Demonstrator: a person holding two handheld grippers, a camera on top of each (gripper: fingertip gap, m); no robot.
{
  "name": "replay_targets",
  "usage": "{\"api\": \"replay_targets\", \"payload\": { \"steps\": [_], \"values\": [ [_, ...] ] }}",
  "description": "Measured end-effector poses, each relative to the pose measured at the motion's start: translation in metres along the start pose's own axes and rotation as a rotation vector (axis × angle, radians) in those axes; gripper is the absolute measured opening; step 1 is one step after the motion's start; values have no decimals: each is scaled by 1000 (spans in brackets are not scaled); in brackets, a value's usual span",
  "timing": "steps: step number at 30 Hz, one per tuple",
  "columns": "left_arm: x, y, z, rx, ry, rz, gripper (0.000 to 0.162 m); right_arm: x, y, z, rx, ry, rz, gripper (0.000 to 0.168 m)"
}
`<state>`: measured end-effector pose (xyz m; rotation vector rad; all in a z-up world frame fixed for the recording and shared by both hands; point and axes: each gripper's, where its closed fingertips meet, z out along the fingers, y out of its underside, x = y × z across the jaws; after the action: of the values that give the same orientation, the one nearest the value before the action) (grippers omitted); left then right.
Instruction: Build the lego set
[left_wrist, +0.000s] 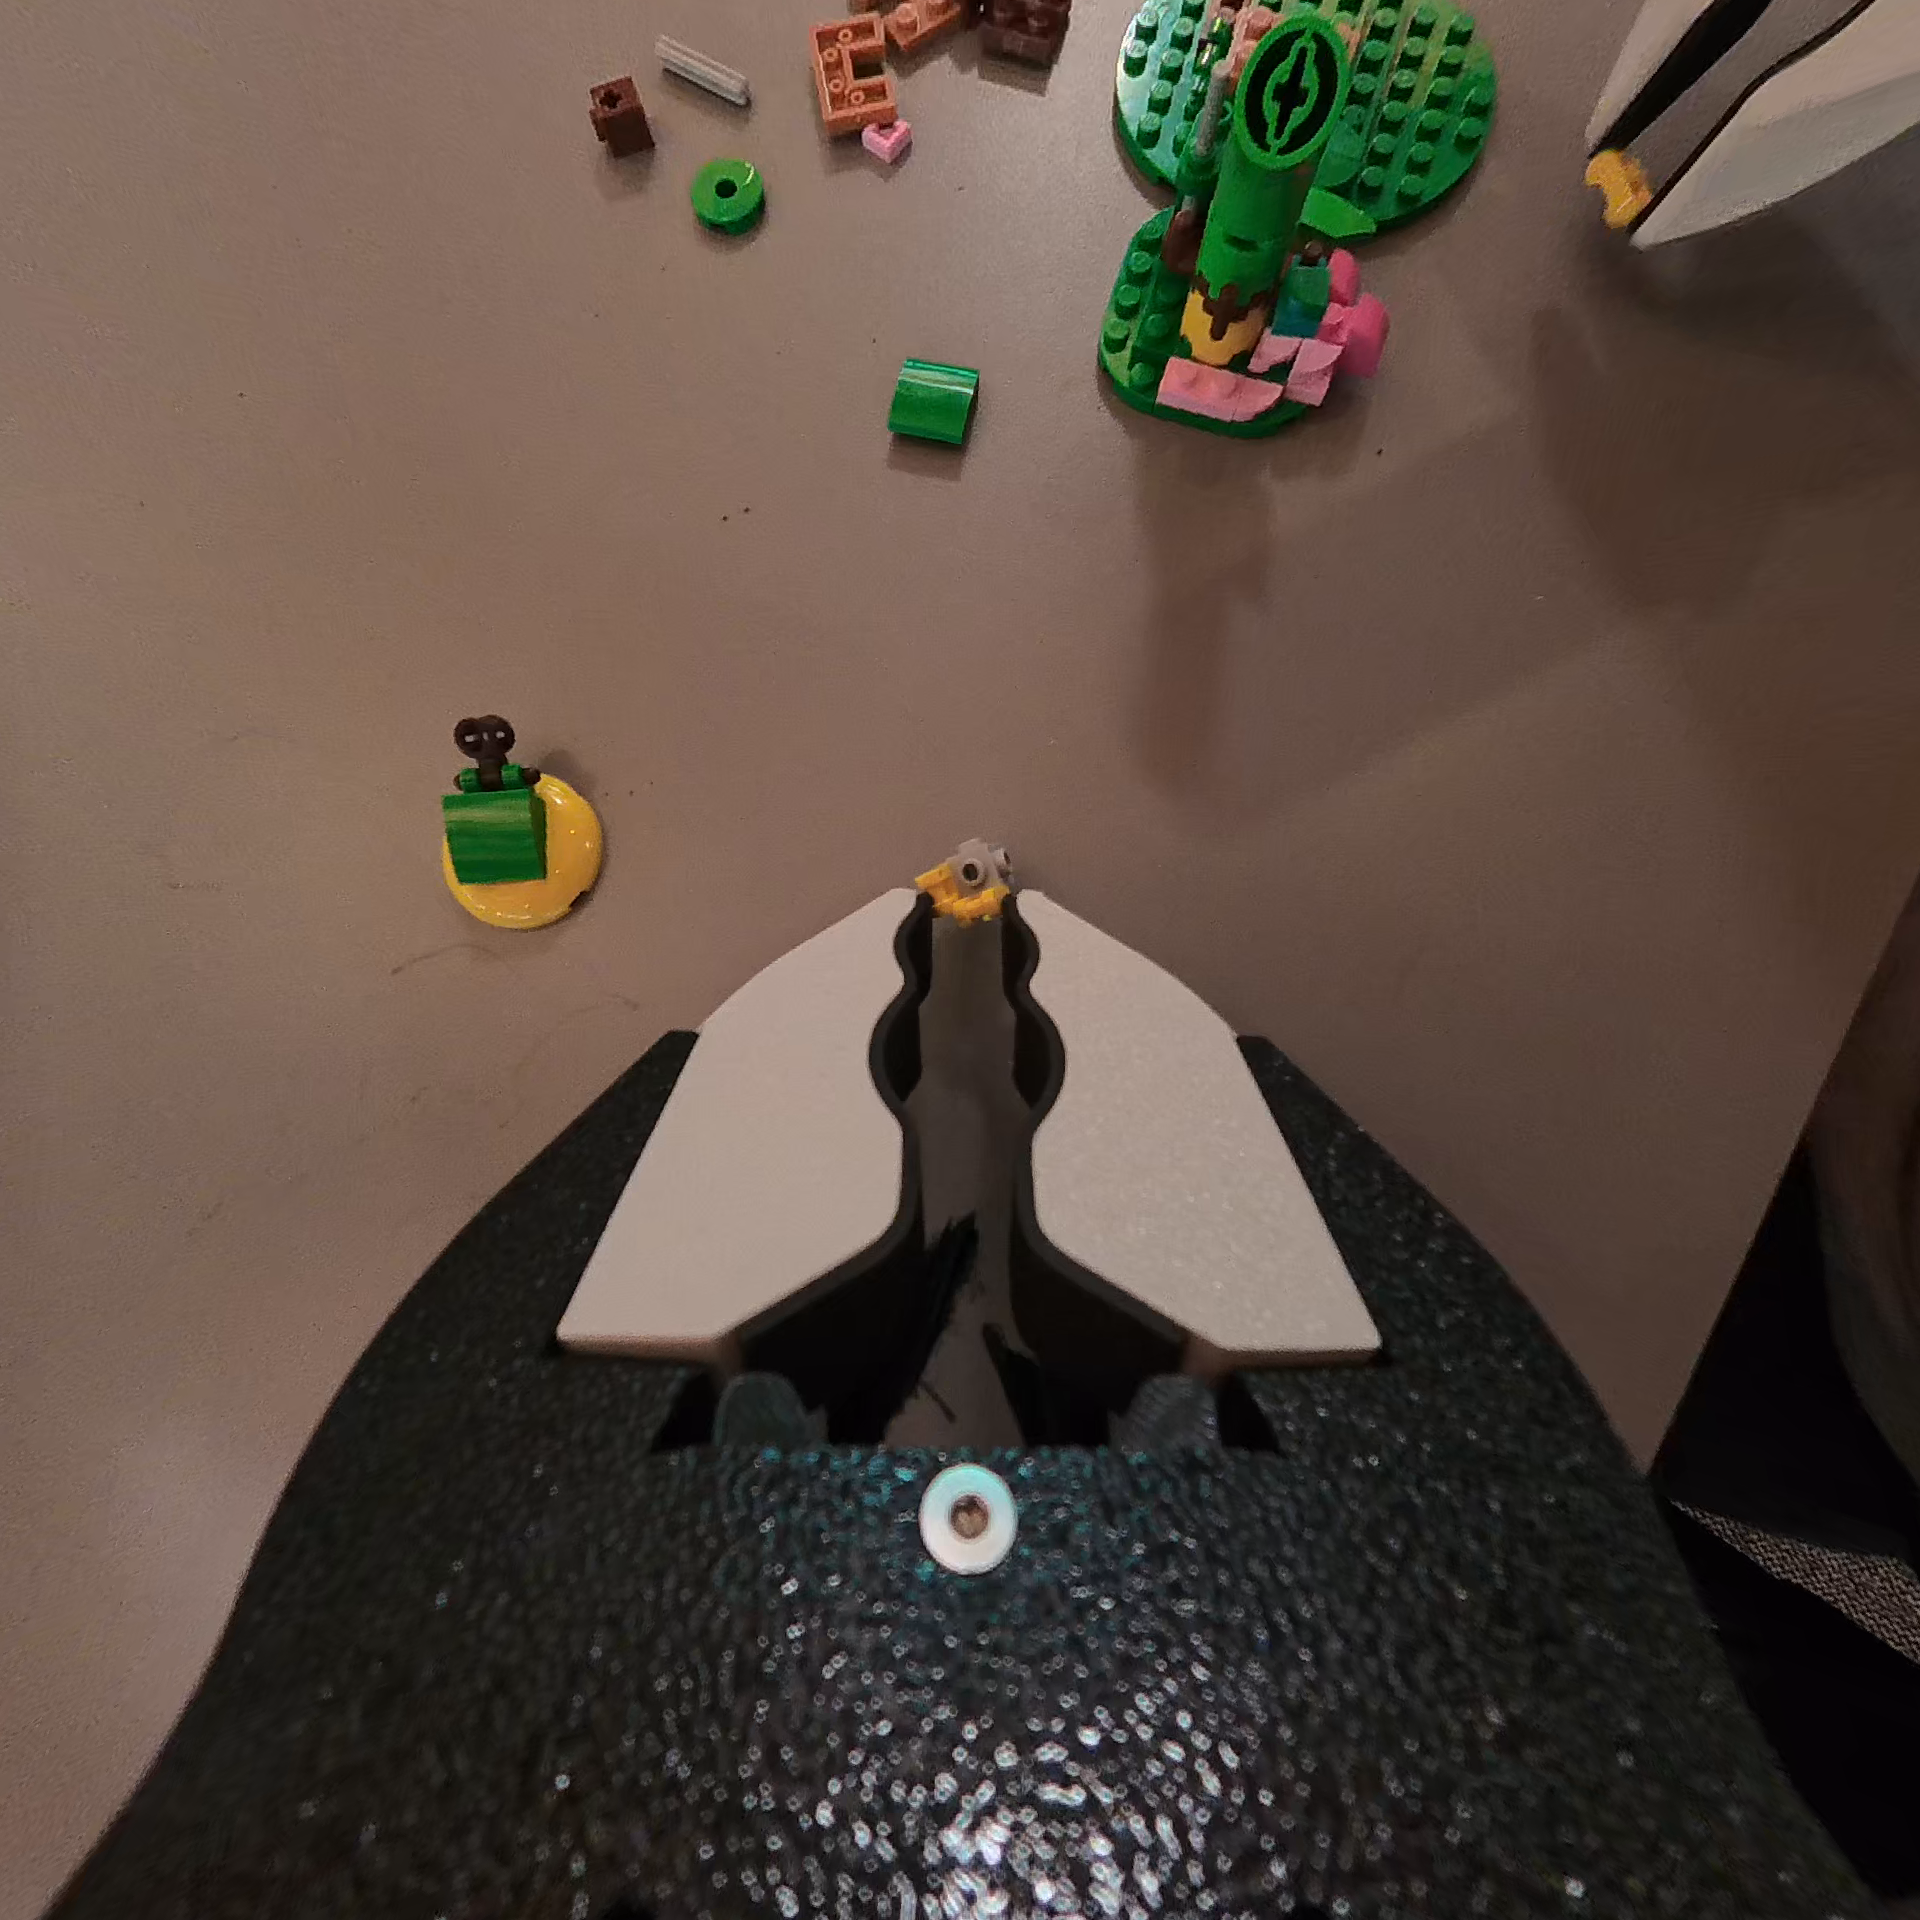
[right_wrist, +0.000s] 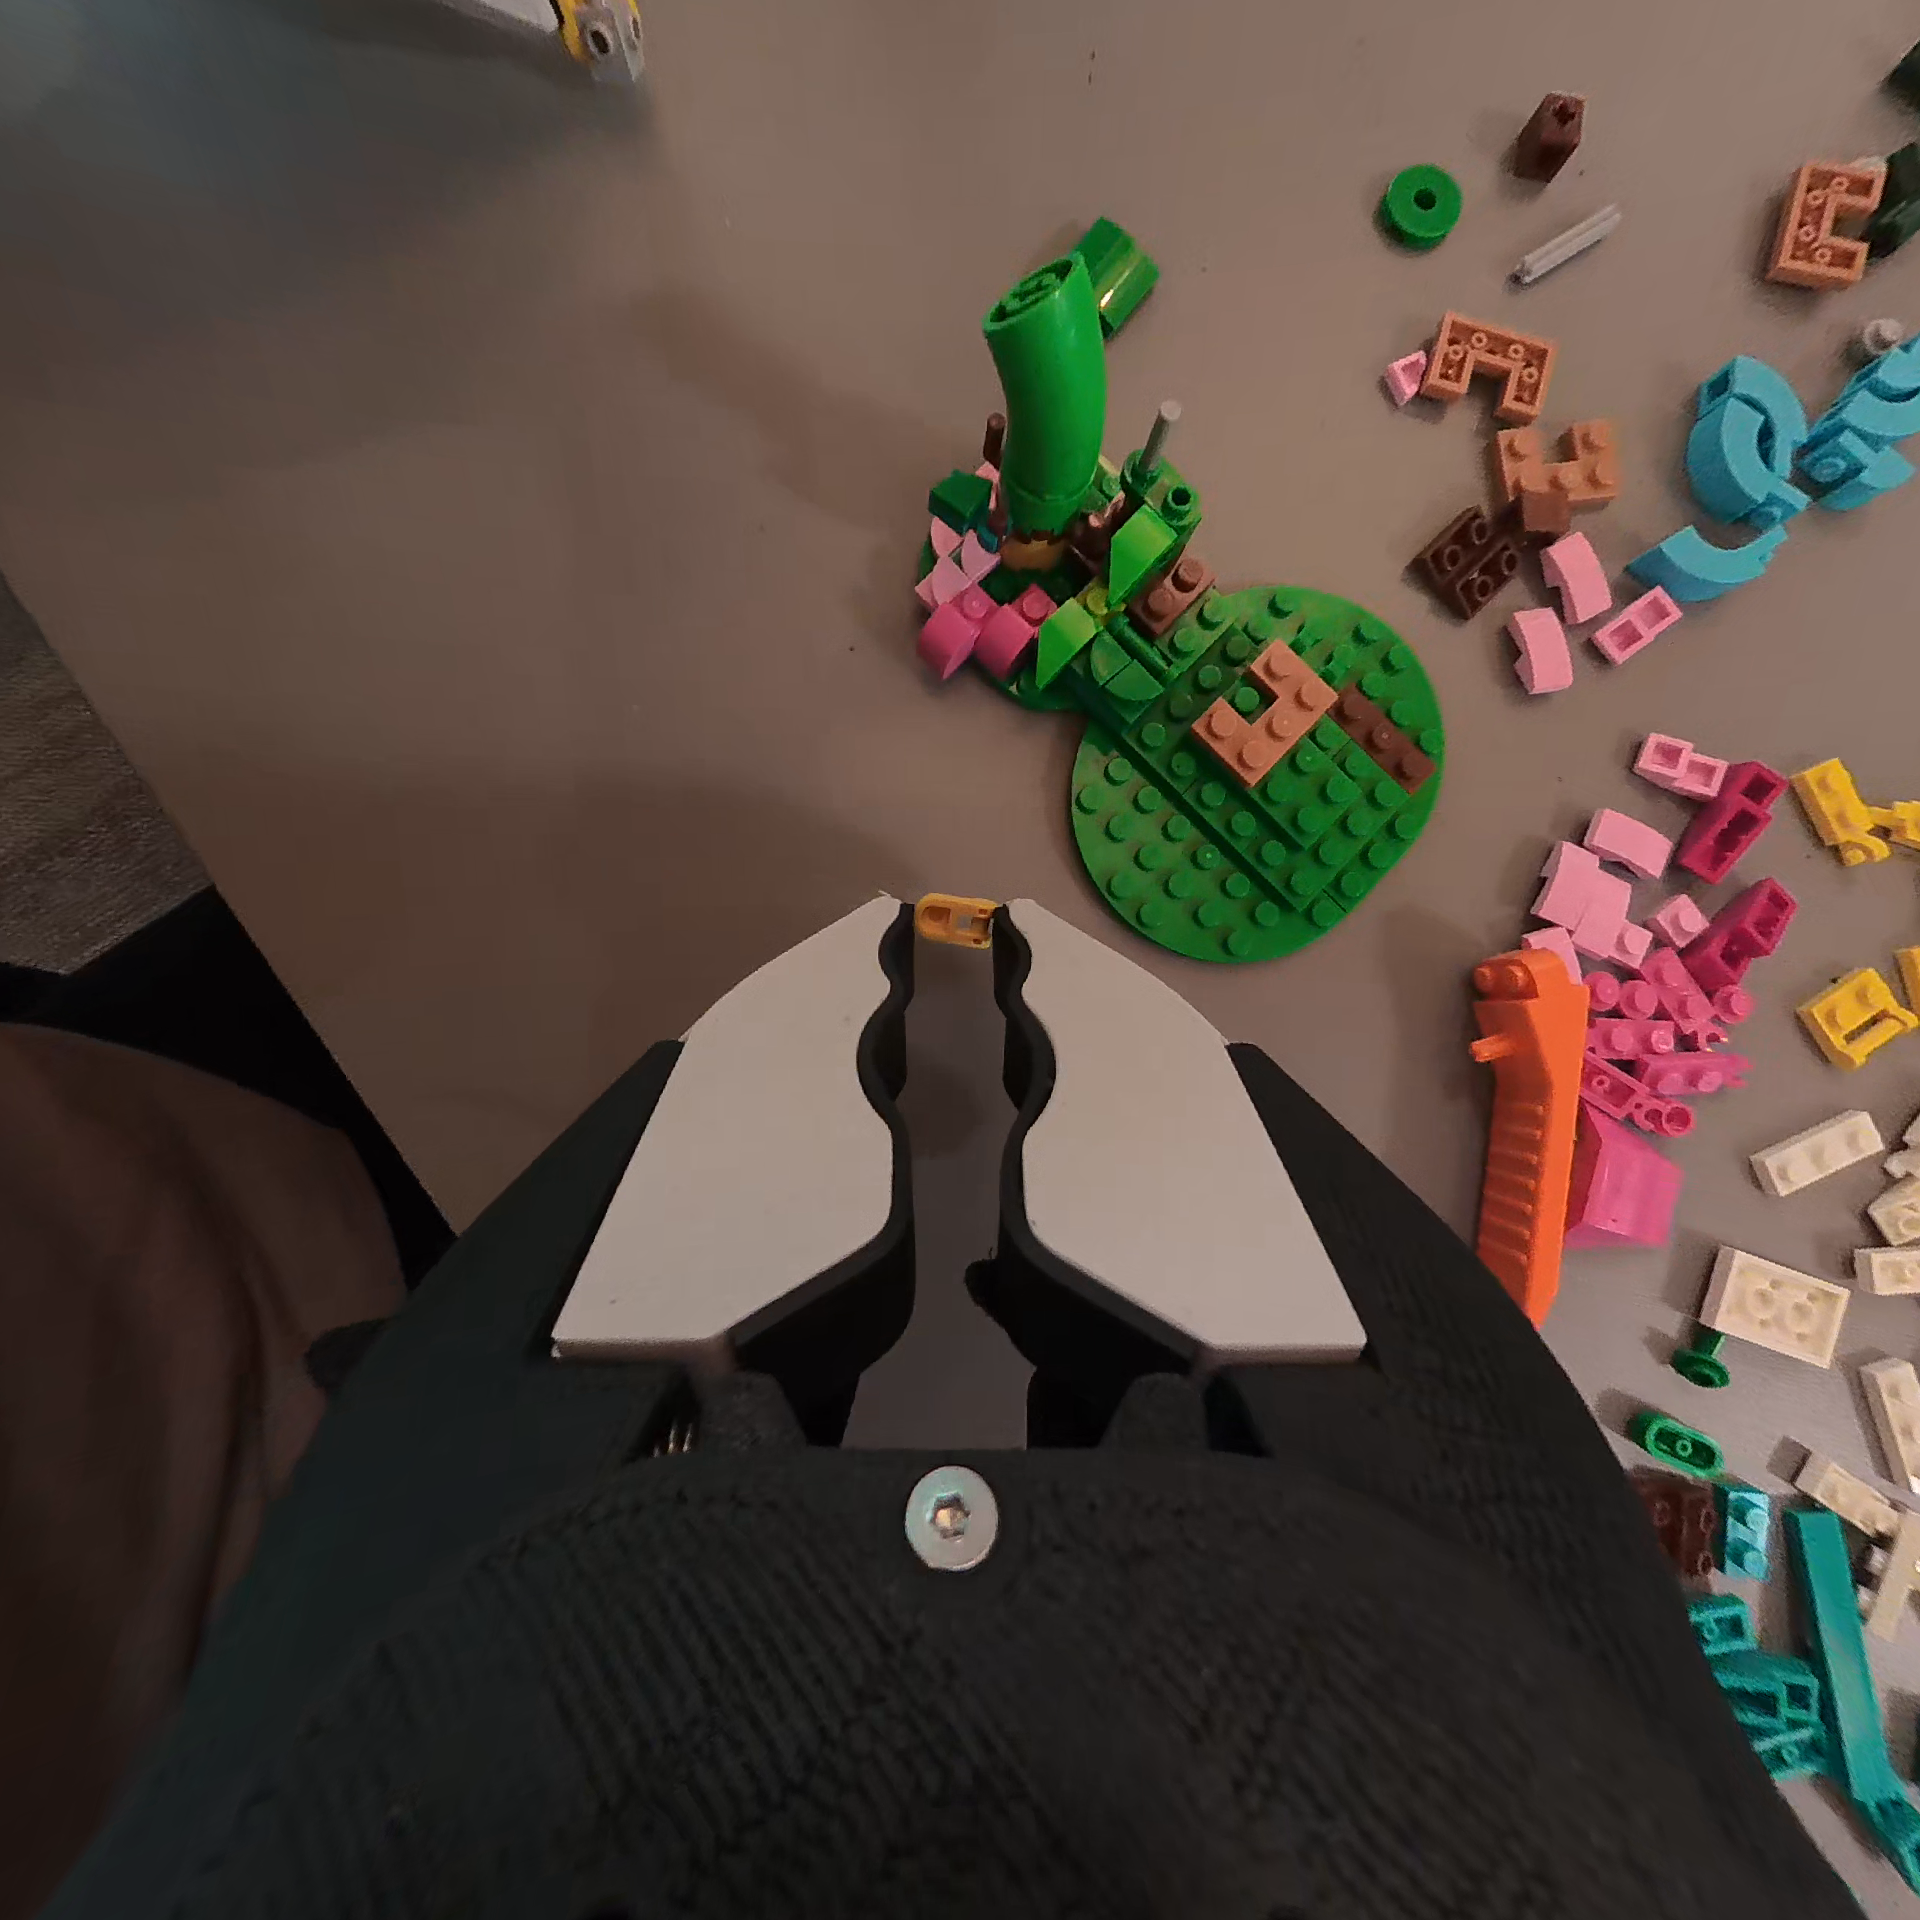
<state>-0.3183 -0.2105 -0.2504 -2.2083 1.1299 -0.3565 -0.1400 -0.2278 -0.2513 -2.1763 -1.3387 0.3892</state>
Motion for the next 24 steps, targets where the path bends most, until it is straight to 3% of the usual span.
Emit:
{"api": "replay_targets", "payload": {
  "steps": [12,19,21,24],
  "values": [
    [1,-1,2,0,8,4,12,-2,6,6,-40,-17,-14,12],
    [1,0,2,0,7,2,12,-10,1,-9,29,-113,-3,34],
    [0,1,1,1,5,1,12,12,-6,-32,96,-97,21,34],
    [0,1,1,2,3,0,12,92,-9,-67,126,49,22,26]
  ]
}}
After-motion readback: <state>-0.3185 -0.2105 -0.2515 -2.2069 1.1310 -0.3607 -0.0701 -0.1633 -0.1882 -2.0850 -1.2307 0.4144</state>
